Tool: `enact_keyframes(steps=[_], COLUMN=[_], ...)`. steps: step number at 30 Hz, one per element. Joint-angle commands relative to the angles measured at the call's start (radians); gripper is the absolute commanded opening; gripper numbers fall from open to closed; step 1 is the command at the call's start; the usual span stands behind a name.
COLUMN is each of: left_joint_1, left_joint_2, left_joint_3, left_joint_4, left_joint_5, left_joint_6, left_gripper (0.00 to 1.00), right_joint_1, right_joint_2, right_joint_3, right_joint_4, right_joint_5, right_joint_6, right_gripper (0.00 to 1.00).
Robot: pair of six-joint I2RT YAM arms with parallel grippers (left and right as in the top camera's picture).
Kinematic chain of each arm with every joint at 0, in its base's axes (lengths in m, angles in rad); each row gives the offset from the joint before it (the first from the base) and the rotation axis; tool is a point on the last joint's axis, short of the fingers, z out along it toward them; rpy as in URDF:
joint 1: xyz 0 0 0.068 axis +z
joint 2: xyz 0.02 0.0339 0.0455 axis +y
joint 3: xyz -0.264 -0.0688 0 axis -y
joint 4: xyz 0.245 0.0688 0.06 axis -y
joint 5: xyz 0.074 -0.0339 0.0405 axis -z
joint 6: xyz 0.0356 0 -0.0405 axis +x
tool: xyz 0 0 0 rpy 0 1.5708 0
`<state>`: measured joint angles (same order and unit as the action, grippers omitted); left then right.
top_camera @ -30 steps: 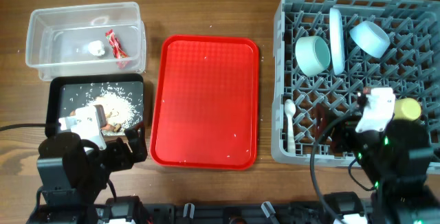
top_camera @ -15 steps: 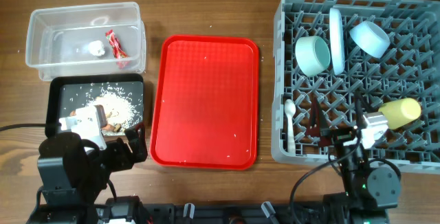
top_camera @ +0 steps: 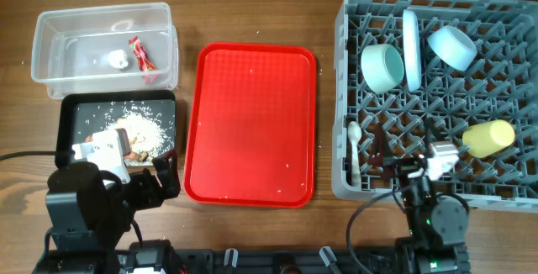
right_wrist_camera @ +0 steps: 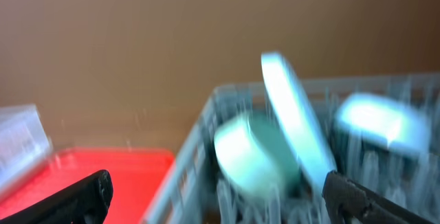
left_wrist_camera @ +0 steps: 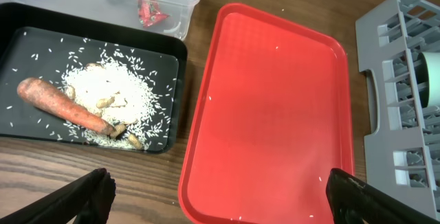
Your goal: Sort waste into correct bins and load items into the dishwasher rack
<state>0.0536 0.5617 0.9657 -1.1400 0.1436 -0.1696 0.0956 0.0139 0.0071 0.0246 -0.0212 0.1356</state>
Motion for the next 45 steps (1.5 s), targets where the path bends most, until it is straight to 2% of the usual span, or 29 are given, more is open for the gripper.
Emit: enact_keyframes(steps=[1,45], left_joint_1=[0.005,0.005], left_joint_2=[-0.005,-0.005], left_joint_3=[-0.004,-0.004], left_joint_4=[0.003,0.003], left_joint_5=[-0.003,-0.003], left_joint_6=[-0.002,-0.002], left_gripper=[1.00,1.00], right_joint_1=[0.002,-0.035], right_joint_2=[-0.011,-0.004], right_joint_3=[-0.002,-0.002], right_joint_4=[-0.023,-0.023], right_joint_5=[-0.027,-0.027], right_joint_6=[-0.005,-0.002], right_gripper=[1.00,1.00])
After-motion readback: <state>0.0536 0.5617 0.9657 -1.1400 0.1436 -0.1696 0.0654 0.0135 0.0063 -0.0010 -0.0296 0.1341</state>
